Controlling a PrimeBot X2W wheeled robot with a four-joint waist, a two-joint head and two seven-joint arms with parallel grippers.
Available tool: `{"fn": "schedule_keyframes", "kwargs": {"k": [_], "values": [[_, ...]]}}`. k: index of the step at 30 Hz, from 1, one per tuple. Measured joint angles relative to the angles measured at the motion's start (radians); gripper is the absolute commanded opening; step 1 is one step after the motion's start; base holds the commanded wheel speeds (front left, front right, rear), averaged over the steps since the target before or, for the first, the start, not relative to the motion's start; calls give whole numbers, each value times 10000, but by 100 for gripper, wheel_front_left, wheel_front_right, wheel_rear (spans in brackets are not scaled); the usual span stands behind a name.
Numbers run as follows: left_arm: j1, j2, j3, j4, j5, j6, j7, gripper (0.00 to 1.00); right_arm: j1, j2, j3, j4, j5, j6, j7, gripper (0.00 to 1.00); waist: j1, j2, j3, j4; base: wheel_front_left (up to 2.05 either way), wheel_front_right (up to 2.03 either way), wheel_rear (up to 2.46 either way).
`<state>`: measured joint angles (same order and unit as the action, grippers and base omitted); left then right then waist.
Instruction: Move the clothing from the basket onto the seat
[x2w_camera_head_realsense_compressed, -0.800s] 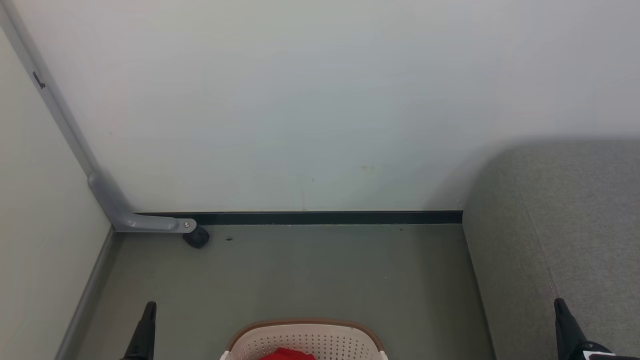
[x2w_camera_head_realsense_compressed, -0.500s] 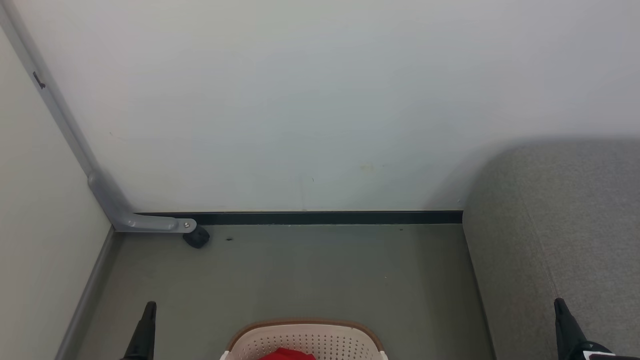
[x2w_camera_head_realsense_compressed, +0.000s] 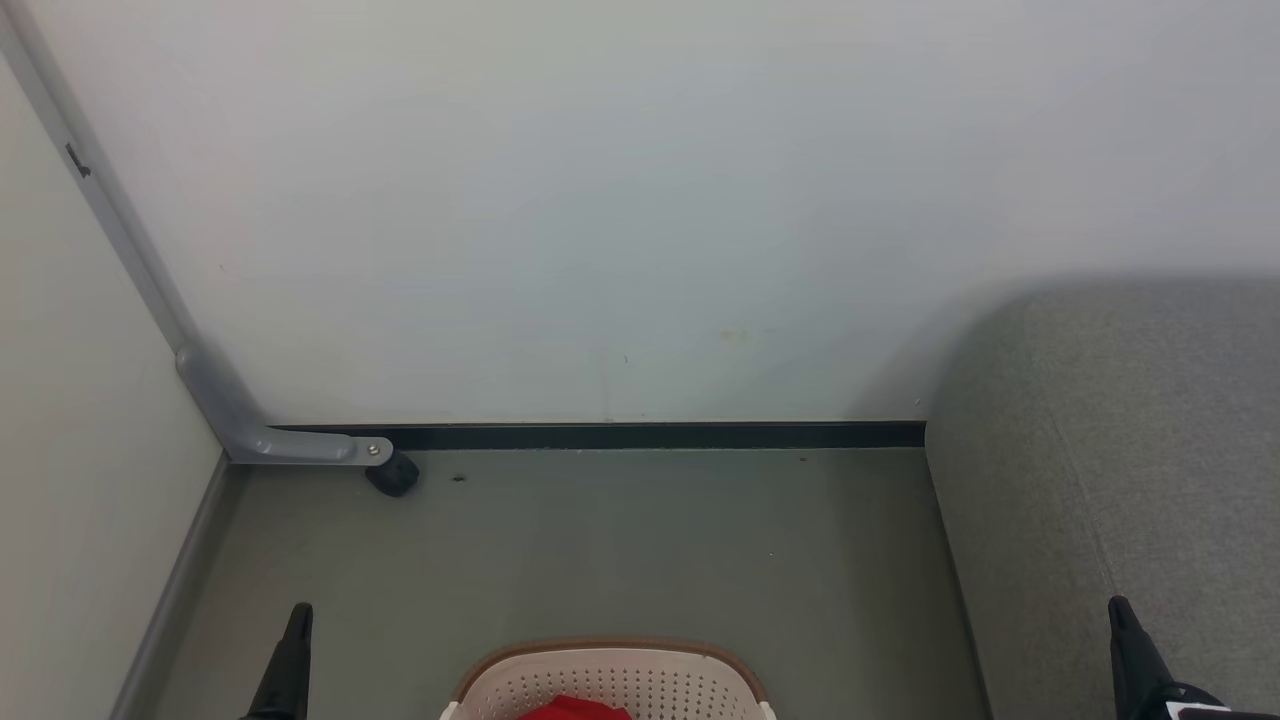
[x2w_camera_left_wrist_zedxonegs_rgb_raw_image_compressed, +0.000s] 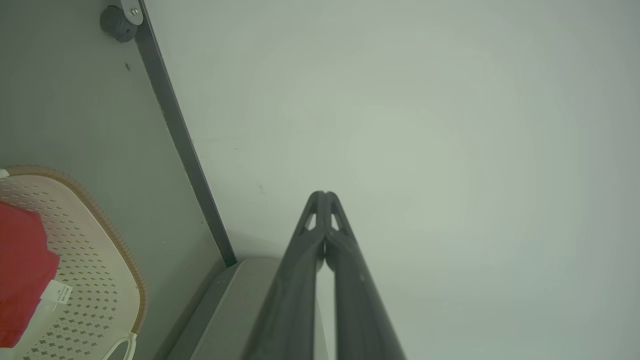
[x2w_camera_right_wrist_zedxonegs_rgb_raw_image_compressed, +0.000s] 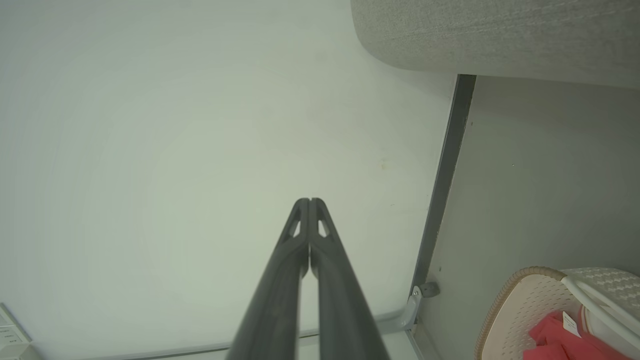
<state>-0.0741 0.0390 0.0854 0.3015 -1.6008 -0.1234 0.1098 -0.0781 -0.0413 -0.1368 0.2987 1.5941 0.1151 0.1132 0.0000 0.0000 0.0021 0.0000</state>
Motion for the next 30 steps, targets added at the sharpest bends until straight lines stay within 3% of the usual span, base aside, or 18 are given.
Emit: {"fn": "schedule_keyframes", "kwargs": {"k": [23,24,30], "values": [[0,-2,0,0,0,0,0,0,0,0,0,0,0,0,0,0,0,0,0,0,0,0,0],[9,-6,-8,38,2,2,-2,100,13,6,6,31,-6,-8,-2,100,0,0,0,0,0,0,0],[451,-138,-27,570,2,13,-2,100,470,196,33,564,-8,-15,-2,100,0,0,0,0,0,0,0]]}}
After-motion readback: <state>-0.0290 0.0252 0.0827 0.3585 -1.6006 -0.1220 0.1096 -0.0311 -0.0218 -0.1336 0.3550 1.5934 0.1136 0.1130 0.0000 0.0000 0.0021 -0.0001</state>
